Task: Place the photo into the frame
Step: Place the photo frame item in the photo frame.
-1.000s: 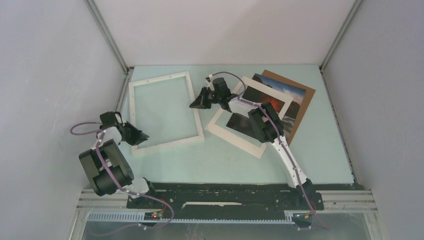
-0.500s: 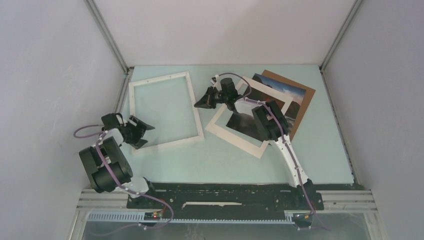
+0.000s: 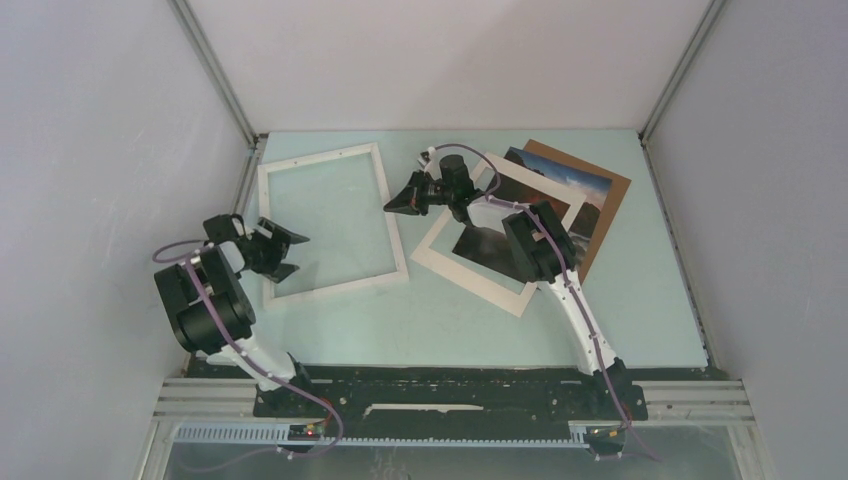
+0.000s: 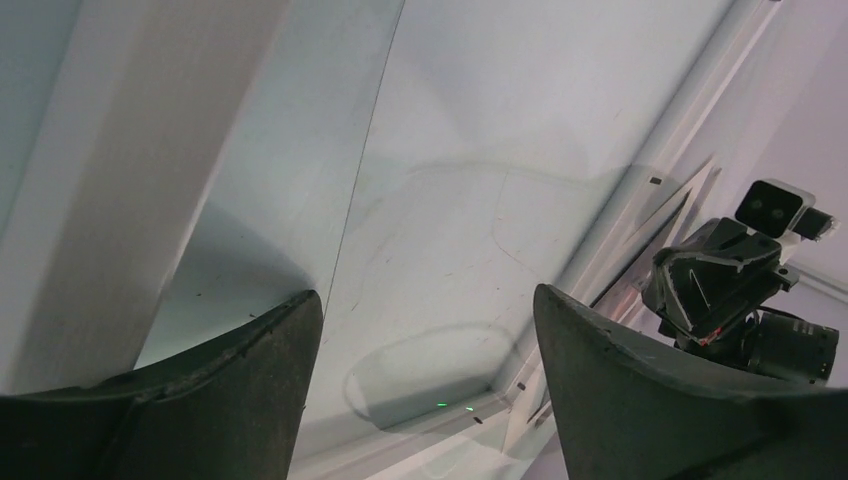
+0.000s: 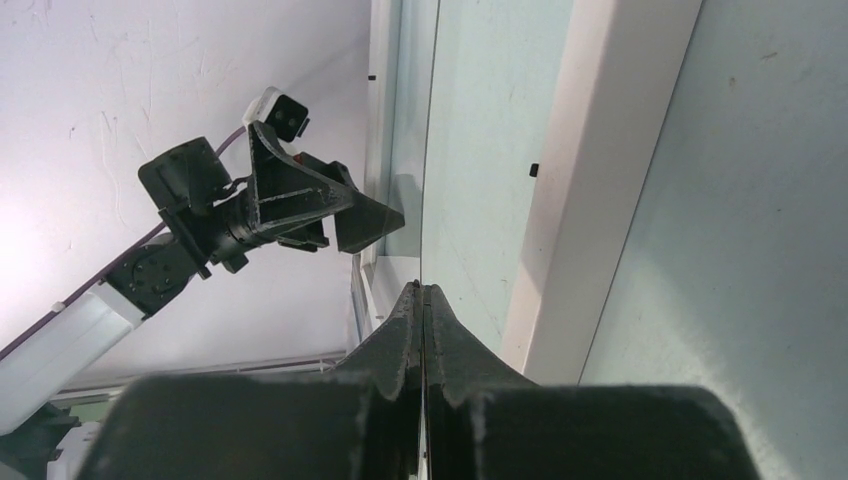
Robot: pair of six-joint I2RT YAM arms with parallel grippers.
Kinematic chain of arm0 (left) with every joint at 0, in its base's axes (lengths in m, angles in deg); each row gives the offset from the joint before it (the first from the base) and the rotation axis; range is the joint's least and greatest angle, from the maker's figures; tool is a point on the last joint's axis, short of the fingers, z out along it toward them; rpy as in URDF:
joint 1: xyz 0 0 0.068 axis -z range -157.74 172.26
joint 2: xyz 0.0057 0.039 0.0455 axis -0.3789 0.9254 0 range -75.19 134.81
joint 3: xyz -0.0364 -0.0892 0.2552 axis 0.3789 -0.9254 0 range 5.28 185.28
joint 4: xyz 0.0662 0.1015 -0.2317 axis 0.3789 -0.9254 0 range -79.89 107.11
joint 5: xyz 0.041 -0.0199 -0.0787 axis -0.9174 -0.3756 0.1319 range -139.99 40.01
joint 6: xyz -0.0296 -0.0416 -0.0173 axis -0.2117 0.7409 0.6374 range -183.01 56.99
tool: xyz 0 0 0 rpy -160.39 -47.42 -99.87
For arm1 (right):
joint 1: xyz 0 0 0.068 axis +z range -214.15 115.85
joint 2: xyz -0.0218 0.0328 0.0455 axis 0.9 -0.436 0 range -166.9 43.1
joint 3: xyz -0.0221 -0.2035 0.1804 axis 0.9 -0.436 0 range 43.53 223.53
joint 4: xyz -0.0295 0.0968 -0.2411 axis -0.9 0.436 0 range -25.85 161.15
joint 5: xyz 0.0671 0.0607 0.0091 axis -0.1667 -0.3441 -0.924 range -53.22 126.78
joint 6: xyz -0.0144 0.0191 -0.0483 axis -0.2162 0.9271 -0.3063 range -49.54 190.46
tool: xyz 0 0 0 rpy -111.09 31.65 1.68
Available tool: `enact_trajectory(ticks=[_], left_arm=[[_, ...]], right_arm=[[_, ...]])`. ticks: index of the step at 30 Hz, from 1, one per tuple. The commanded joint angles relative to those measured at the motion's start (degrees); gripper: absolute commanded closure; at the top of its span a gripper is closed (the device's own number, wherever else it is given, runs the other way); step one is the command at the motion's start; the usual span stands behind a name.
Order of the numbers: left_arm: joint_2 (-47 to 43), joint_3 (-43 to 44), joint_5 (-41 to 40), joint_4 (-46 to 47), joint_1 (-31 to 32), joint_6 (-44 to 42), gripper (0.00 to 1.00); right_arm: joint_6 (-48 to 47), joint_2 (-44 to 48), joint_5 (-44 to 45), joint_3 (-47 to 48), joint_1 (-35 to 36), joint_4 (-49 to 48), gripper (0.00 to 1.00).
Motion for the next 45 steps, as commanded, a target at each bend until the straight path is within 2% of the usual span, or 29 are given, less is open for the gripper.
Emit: enact_trajectory(ticks=[1, 4, 9, 15, 26, 31, 45], left_arm=[[0.22, 0.87, -0.54, 1.9, 0.47, -0.13, 0.16], [-1.36, 0.25, 0.22, 3.73, 0.49, 0.64, 0.24], [-3.41, -0.49, 2.96, 7.41, 0.49, 2.33, 0.42], [-4.39, 0.02, 2.48, 7.81, 0.48, 2.05, 0.63], [-2.86, 4.42, -1.87, 0.44, 0.52, -4.08, 0.91], [-3.58, 4.26, -3.2, -0.53, 0.58, -5.26, 1.0], [-6.7, 10.28, -10.36, -4.58, 0.45, -9.14, 1.0]], right_arm=[[-0.27, 3.99, -0.82, -0.77, -0.18, -2.27, 1.0], [-0.06, 3.96, -0.83, -1.37, -0.29, -2.91, 1.0], [0.18, 4.24, -1.17, -1.9, -0.21, -4.06, 1.0], [1.05, 4.74, -1.34, -2.86, -0.33, -6.47, 1.0], [0.85, 5.53, -0.83, -3.81, -0.07, -8.3, 1.0], [-0.4, 6.75, -0.43, -4.98, 0.07, -8.34, 1.0], [-2.48, 5.8, 1.8, -2.6, 1.43, -8.3, 1.0]])
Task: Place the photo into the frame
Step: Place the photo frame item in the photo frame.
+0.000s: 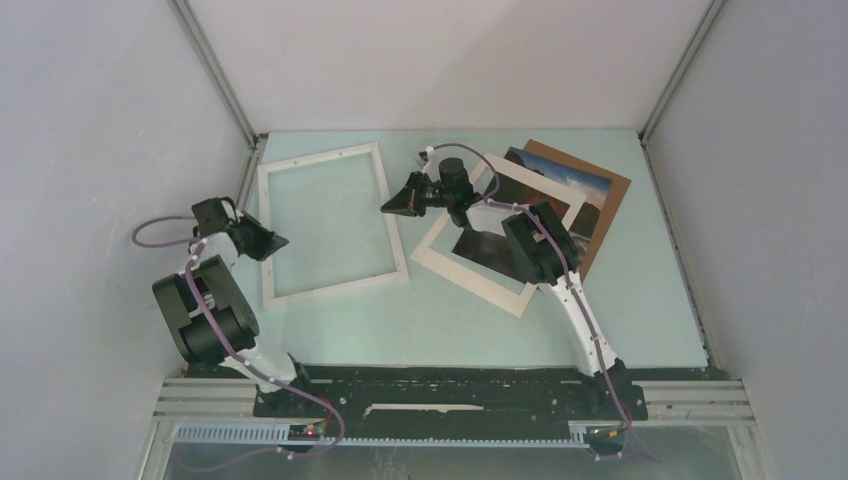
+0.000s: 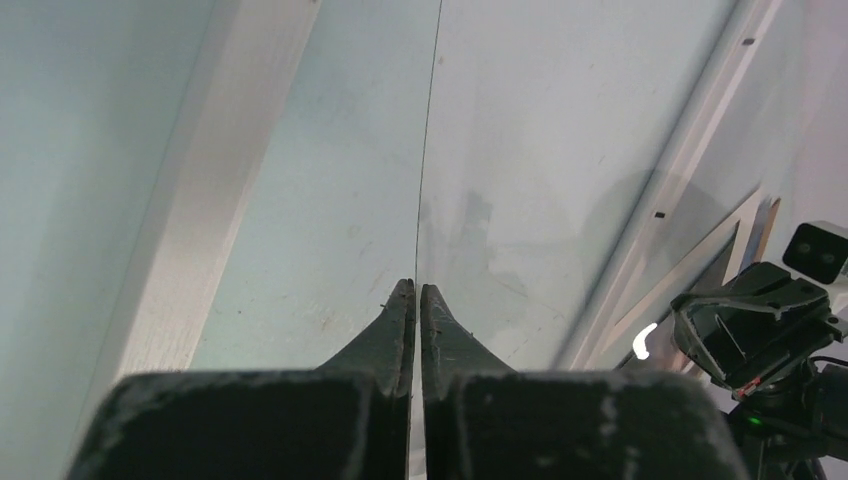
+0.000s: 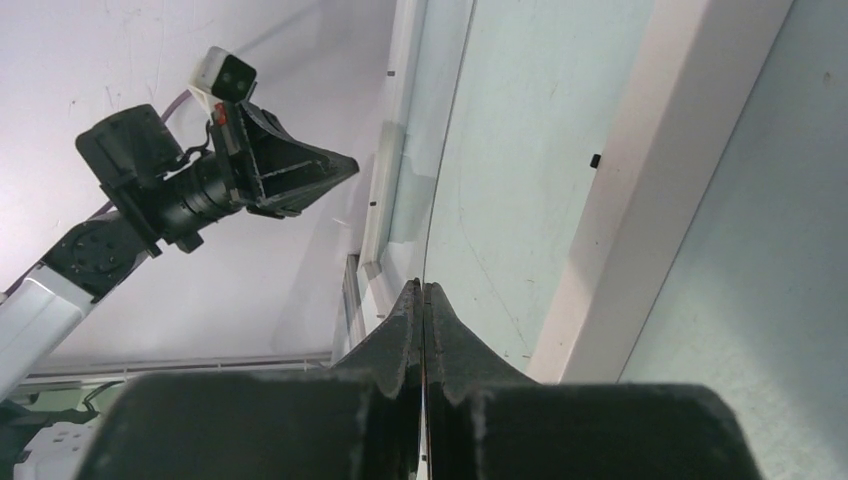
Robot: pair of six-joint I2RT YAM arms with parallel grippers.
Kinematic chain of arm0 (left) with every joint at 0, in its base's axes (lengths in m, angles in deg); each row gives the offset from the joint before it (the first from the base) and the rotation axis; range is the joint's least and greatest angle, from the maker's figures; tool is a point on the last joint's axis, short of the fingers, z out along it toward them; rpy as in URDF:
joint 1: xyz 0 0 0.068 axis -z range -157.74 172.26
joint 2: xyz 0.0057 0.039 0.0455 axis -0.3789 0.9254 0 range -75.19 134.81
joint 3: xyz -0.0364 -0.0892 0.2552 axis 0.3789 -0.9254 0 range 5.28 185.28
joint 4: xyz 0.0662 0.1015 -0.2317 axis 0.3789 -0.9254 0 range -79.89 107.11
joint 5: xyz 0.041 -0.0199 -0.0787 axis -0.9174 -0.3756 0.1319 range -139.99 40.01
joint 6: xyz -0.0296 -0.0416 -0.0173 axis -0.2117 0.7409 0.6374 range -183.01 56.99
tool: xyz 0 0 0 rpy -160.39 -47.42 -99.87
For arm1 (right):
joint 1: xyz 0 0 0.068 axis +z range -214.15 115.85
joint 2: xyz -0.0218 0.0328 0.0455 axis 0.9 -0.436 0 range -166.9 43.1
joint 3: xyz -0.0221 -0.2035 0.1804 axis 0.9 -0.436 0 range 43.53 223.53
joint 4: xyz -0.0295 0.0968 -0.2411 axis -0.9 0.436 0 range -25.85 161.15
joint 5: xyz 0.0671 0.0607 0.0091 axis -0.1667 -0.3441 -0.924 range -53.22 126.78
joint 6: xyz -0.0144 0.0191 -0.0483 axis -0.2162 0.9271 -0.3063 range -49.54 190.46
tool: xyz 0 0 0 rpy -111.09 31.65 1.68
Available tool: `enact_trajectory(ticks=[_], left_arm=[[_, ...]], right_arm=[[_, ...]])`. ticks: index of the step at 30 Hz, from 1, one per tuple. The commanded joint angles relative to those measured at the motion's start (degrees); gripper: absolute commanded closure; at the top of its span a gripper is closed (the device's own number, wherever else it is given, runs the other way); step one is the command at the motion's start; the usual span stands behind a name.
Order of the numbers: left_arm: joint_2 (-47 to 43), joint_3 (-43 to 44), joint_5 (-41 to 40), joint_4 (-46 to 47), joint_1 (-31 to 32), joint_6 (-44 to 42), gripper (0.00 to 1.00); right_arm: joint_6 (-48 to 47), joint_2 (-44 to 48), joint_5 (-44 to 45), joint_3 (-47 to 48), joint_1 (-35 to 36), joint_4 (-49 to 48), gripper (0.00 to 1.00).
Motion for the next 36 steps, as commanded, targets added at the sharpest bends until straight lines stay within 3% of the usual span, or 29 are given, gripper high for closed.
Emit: enact_trajectory(ticks=[1, 18, 36], left_arm=[[-2.18, 5.9, -3.78, -0.57, 0.05, -2.6, 1.0], [4.43, 14.92, -6.99, -2.49, -0.36, -2.7, 1.0], [8.7, 16.18, -6.5, -0.13, -0.7, -1.92, 1.0]], right_arm=[[-1.21, 2.57, 0.67, 3.27, 0.52, -2.06, 1.0], [-1.77, -4.3, 2.98, 14.87, 1.76, 3.14, 1.0], [-3.08, -9.62, 4.44, 23.37, 1.76, 8.16, 1.0]])
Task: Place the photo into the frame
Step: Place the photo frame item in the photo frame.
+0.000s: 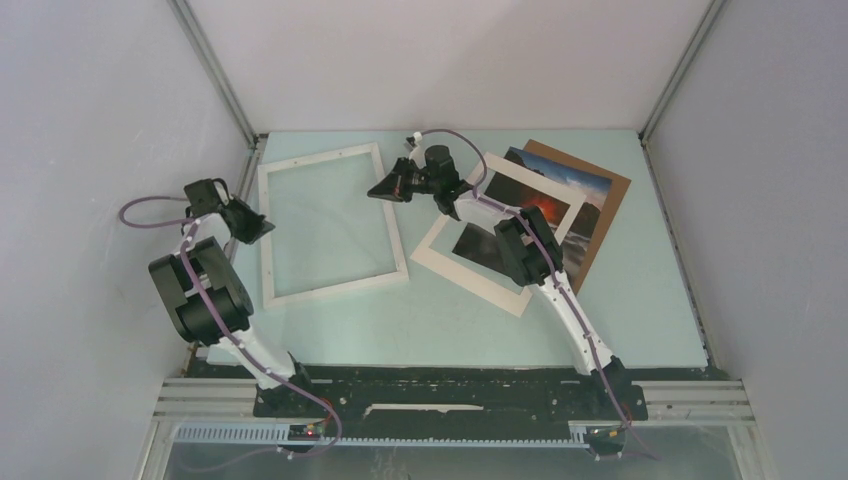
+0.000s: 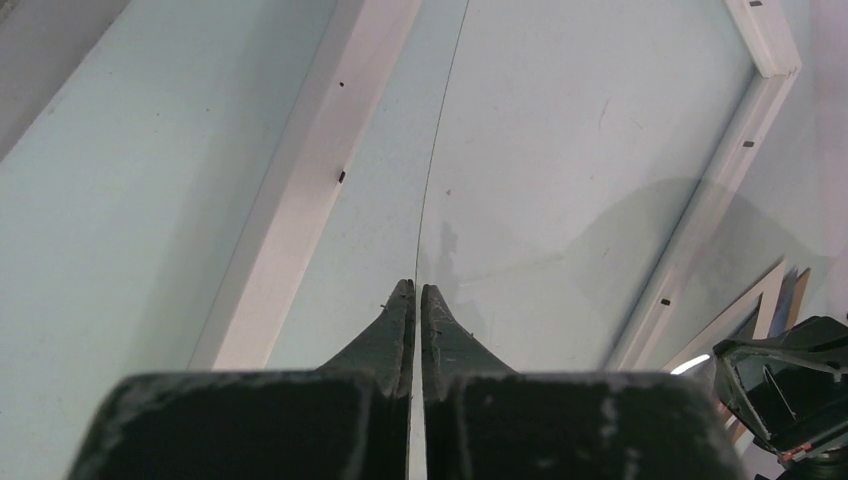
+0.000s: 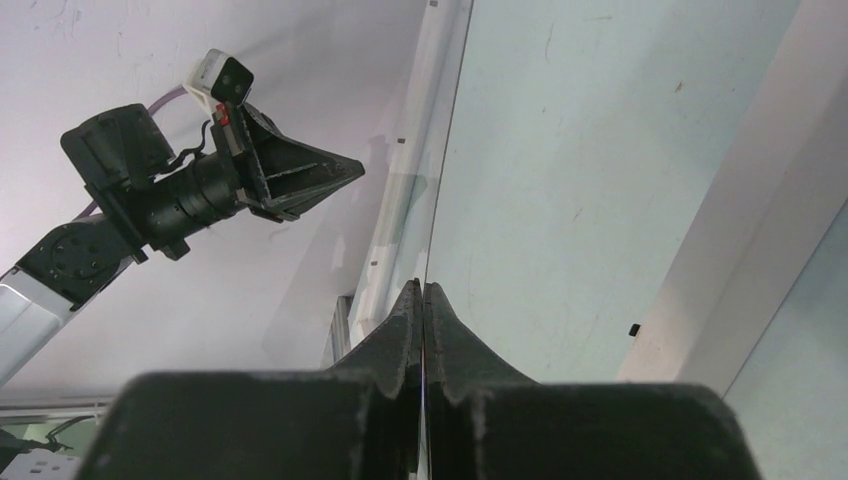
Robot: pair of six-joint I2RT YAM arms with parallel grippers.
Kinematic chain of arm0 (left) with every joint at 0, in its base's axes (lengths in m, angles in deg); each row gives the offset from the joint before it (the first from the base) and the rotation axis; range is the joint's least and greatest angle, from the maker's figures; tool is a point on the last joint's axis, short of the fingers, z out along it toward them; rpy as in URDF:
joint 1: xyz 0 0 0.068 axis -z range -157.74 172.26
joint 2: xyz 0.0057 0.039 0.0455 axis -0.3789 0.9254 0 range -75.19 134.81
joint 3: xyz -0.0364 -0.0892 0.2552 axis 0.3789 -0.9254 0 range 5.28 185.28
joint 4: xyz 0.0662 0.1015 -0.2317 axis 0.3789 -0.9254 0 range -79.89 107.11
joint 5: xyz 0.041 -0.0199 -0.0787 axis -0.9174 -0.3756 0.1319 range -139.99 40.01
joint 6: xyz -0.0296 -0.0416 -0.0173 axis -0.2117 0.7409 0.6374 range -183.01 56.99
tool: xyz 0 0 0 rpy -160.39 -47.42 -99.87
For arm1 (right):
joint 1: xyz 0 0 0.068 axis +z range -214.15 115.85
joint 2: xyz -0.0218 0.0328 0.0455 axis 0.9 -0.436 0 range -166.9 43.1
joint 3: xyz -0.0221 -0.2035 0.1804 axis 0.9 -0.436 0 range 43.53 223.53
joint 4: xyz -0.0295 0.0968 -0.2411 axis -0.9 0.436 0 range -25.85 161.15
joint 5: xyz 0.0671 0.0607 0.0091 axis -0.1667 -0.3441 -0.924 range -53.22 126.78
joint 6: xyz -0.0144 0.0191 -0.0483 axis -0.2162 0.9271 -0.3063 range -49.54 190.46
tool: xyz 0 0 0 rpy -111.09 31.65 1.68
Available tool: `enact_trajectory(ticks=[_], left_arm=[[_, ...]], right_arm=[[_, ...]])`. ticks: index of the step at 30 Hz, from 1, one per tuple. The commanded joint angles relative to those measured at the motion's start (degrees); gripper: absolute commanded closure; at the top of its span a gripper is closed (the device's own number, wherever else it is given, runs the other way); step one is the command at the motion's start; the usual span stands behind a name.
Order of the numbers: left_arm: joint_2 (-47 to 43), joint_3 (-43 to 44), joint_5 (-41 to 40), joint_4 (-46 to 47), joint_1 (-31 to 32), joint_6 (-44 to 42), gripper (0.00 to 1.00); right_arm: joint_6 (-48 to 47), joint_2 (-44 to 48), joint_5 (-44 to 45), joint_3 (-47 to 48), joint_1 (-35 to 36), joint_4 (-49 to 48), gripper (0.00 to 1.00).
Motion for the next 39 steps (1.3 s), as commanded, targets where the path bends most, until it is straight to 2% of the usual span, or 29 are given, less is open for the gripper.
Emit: enact_trajectory(ticks=[1, 24, 29, 39], left_arm=[[1.12, 3.87, -0.67, 1.87, -0.75, -0.35, 1.0], [6.58, 7.89, 0.66, 4.49, -1.05, 2.4, 1.0], [7.01, 7.74, 0.21, 4.8, -1.1, 2.48, 1.0], [7.37, 5.87, -0.21, 4.7, -1.08, 1.95, 1.0]], right_arm=[[-1.51, -1.22, 0.75, 3.83, 0.32, 0.09, 1.0], [-2.1, -7.35, 2.89, 14.35, 0.63, 5.34, 1.0], [-2.23, -10.07, 4.15, 19.18, 0.45, 7.49, 1.0], [-1.2, -10.6, 3.99, 18.6, 0.57, 6.44, 1.0]])
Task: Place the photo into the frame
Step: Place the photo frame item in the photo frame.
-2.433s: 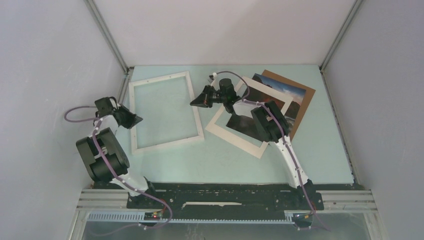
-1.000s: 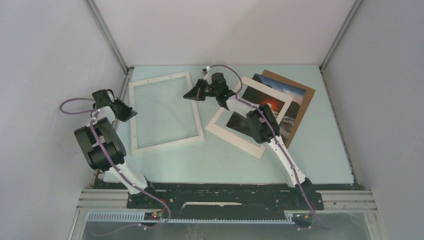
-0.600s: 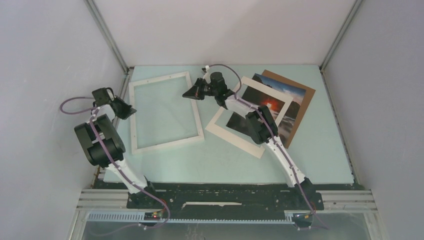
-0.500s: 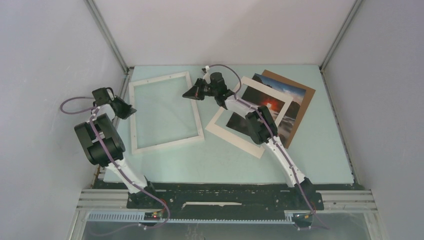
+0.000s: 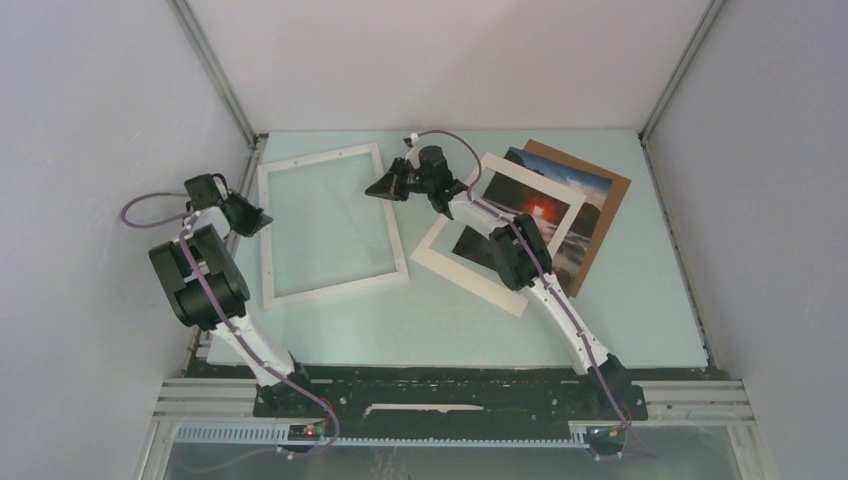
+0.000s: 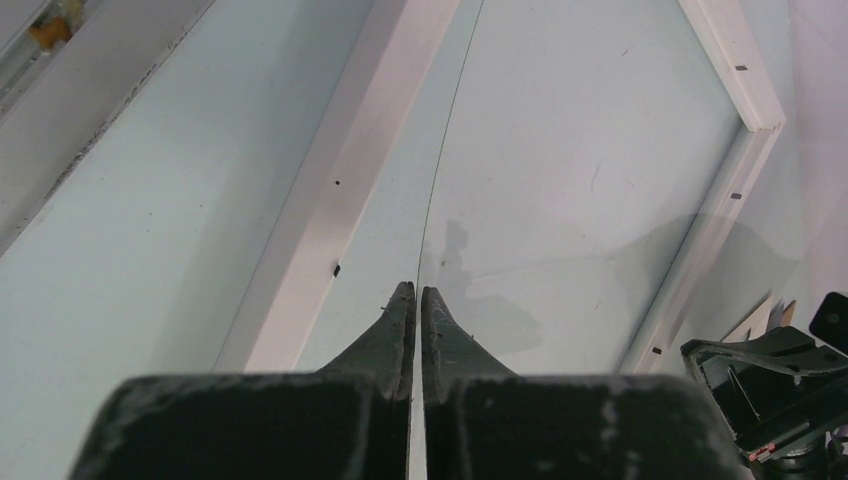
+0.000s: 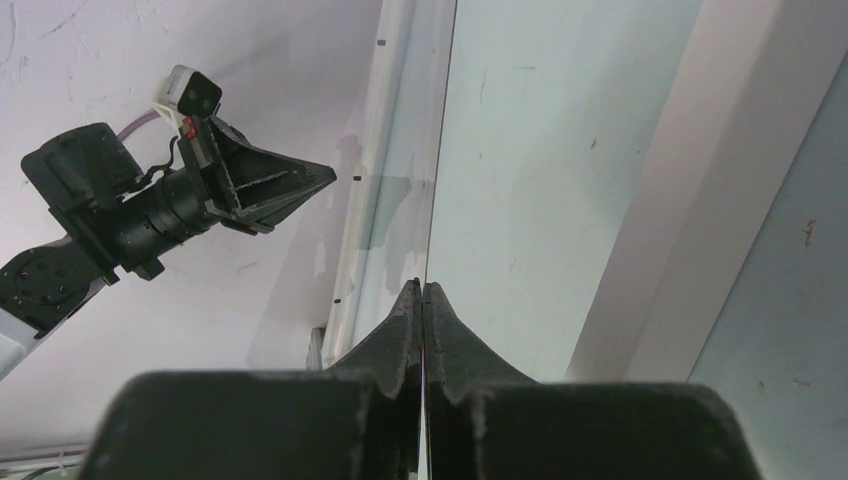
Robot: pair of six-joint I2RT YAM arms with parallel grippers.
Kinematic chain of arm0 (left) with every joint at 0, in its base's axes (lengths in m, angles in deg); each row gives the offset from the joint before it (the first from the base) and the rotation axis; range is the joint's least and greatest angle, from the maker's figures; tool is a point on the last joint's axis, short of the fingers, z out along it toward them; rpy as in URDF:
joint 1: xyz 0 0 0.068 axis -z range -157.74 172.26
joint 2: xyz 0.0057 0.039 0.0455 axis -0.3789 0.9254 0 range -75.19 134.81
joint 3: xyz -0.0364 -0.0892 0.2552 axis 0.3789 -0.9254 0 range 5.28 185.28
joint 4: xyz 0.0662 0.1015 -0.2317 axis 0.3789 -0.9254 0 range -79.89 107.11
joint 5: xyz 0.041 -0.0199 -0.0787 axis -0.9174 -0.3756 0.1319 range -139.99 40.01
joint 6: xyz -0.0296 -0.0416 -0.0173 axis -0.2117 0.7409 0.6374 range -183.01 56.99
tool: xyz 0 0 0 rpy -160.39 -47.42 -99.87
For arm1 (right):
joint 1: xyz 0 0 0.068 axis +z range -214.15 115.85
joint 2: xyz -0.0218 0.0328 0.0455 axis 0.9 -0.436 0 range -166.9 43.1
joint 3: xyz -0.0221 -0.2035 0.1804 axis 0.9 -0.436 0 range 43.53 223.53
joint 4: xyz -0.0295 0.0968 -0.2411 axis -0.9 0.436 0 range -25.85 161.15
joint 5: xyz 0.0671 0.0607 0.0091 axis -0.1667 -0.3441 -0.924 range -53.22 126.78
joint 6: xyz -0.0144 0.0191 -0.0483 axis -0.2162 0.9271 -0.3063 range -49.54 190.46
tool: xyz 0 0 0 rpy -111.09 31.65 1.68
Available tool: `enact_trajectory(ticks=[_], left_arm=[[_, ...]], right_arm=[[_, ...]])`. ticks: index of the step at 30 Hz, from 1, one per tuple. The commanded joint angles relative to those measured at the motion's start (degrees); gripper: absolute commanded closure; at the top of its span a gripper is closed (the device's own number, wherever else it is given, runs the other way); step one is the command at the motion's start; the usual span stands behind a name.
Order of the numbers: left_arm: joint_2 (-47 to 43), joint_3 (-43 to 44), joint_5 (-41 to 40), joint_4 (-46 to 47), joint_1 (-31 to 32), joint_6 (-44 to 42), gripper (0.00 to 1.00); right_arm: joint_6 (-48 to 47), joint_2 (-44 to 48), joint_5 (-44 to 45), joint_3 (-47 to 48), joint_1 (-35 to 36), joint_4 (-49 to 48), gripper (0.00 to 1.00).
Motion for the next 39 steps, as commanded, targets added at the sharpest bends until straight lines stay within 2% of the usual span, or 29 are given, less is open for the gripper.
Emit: enact_trajectory(ticks=[1, 19, 28, 39], left_arm=[[0.7, 0.86, -0.31, 1.29, -0.86, 0.22, 1.0], [-0.56, -3.31, -1.89, 0.21, -0.83, -1.47, 1.0], [0.8, -2.64, -1.88, 0.13, -0.82, -1.29, 1.0], [2.08, -1.43, -1.54, -0.13, -0.78, -1.44, 1.0]], right_arm=[[-0.11, -0.52, 0.46, 2.4, 0.32, -1.72, 1.0], [-0.03, 1.88, -0.85, -2.59, 0.28, -3.87, 1.0], [-0.02, 3.71, -0.41, -6.34, 0.11, -5.6, 1.0], [0.04, 3.56, -0.4, -6.44, 0.22, -5.65, 1.0]])
